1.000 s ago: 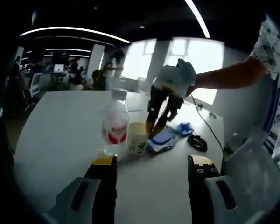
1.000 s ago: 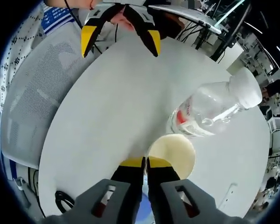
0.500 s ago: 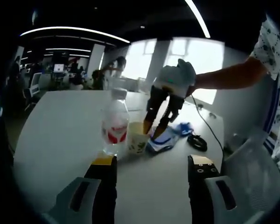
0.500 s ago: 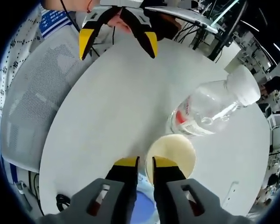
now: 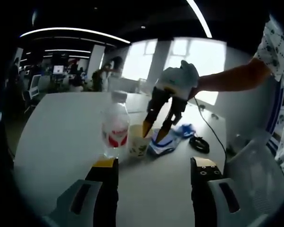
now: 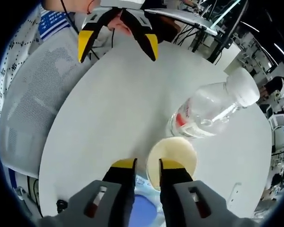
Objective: Arrange the tabletop items into an orderly group along one side of the table until the central work area is clear of visible clutter.
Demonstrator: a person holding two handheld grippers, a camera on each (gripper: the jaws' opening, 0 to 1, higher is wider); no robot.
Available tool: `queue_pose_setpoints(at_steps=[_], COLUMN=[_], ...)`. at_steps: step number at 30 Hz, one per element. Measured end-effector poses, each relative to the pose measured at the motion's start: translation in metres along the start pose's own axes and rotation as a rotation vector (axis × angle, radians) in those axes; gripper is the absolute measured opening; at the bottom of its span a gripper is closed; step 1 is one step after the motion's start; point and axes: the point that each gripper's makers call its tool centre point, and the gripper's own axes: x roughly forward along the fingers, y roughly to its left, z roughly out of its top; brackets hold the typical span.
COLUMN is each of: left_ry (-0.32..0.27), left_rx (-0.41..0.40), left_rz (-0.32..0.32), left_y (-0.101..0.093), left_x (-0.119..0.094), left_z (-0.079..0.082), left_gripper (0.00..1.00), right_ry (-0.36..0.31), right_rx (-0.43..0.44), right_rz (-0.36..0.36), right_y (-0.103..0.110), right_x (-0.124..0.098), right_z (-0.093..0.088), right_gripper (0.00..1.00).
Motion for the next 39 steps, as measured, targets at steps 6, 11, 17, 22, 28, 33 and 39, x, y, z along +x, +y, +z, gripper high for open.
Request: queue_pose_setpoints(at_steps=[6, 11, 17, 22, 28, 33, 39], left_ry=[0.003, 0.004, 0.009, 0.005, 0.006, 0.012, 0.013], left_rx=[0.005, 0.007, 0.011, 0.015, 0.022, 0.024, 0.028], left_rz=[-0.001, -0.004, -0.005, -0.004, -0.006, -0.008, -0.008], left_y=[-0.001, -0.003, -0.004, -0.005, -0.006, -0.007, -0.009], left_x=[0.0, 0.0, -0.001, -0.002, -0.001, -0.001, -0.001], left_z=[0.001, 0.002, 0.002, 0.005, 0.007, 0.006, 0.007], left_gripper=[0.58, 0.58, 0.58, 0.58, 0.58, 0.58, 0.59], right_ry=[-0.009, -0.015, -0.027, -0.033, -0.047, -0.051, -0.072], right_rx=[0.012, 0.021, 0.027, 0.033, 0.045, 0.048, 0.064], right_rz=[-0.007, -0.014, -0.025, -0.032, -0.046, -0.052, -0.07], right_y=[0.0, 0.002, 0.0, -0.001, 0.0, 0.001, 0.0], right_x=[-0.002, -0.003, -0.004, -0.006, -0.01, -0.011, -0.014], right_z=[0.0, 0.001, 0.002, 0.003, 0.007, 0.007, 0.009], right_gripper=[0.18, 0.21, 0.22, 0.23, 0.24, 0.25, 0.27])
